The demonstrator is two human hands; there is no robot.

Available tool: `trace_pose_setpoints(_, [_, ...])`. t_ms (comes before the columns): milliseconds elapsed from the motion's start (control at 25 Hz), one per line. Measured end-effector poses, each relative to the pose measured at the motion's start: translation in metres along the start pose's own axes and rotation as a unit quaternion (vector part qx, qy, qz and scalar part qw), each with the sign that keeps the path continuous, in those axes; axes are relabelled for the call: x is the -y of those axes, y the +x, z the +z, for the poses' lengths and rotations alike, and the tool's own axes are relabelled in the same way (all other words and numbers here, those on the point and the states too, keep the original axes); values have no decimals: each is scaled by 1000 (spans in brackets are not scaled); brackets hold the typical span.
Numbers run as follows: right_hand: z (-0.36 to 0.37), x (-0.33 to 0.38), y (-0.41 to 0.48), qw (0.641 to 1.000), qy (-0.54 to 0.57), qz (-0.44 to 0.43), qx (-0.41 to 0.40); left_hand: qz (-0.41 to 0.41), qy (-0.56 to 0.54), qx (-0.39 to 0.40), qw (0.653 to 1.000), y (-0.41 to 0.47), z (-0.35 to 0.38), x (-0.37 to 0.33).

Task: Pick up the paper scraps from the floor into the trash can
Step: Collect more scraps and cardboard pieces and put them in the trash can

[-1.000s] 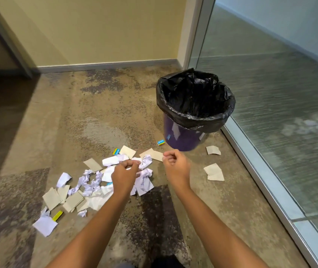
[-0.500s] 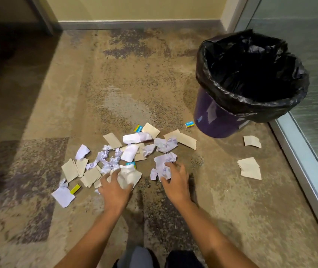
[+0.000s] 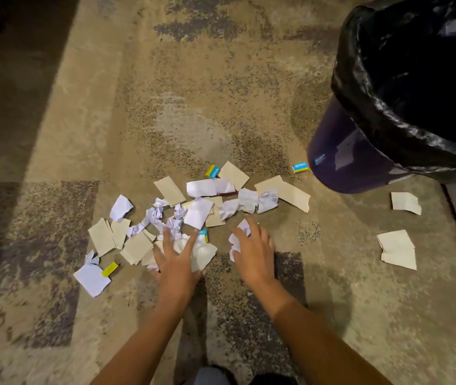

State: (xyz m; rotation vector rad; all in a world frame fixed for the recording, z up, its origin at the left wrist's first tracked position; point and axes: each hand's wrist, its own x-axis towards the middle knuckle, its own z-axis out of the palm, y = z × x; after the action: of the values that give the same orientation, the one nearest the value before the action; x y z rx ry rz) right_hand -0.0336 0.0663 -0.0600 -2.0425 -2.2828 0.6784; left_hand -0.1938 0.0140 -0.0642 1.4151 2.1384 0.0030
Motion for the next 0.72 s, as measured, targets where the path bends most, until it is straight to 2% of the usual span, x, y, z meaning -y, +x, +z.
trace_pose_setpoints(200, [-3,0,-14,999,30,-15,2,26,-17,-88,996,-7,-8,1])
trace_pose_setpoints(400, [-9,-5,-20,990,124,56,-31,4,-49,-98,994,-1,-28,12])
trace_pose_setpoints(520, [-19,-7,-27,984,139,80,-78,17,-91,-124,988,2,-39,16])
trace_pose_setpoints(600, [-25,-10,-34,980,150,96,-92,-3,-114,-127,985,-3,-46,19])
trace_pose_setpoints(720, [-28,-19,-41,960,225,133,-102,-8,-144,-142,979,-19,-53,18])
